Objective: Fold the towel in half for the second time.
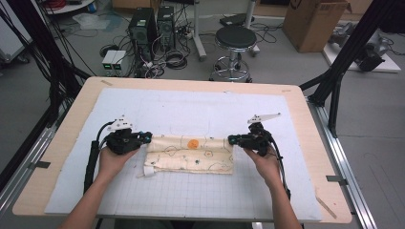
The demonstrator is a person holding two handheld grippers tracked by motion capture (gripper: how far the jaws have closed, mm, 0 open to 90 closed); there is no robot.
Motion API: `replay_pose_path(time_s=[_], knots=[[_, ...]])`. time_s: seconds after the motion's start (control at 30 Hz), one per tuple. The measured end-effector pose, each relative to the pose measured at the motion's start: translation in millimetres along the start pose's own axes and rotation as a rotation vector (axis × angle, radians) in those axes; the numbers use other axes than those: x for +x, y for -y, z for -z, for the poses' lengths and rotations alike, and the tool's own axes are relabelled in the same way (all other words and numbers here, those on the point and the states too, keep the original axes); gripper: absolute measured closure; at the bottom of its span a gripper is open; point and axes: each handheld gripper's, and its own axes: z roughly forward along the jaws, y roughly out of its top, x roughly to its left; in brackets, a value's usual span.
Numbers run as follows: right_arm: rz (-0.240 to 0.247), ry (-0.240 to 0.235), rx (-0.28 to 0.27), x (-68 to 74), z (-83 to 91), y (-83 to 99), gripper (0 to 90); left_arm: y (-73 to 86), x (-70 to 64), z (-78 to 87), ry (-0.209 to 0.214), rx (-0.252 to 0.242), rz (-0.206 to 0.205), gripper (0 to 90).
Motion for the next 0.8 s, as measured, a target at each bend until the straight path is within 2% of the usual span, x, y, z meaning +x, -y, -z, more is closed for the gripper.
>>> replay_pose_path(time_s=[0.13, 0.33, 0.47, 0.8], knots=[[0.015, -0.001, 0.012, 6.3, 2.6, 2.8, 84.5, 2.8, -3.4, 4.3, 0.017, 0.003, -0.008, 83.4], [0.033, 0.006, 0.034, 14.1, 4.7, 11.1, 84.4, 5.1, -12.9, 8.4, 0.021, 0.020, -0.052, 83.4], [0.033, -0.002, 0.031, 16.3, 6.9, 15.9, 84.3, 11.9, -15.8, 10.2, 0.026, 0.023, -0.044, 83.4], [0.067, -0.007, 0.048, 26.8, 9.2, 23.4, 83.9, 21.0, -22.6, 17.3, 0.035, 0.034, -0.070, 83.3]])
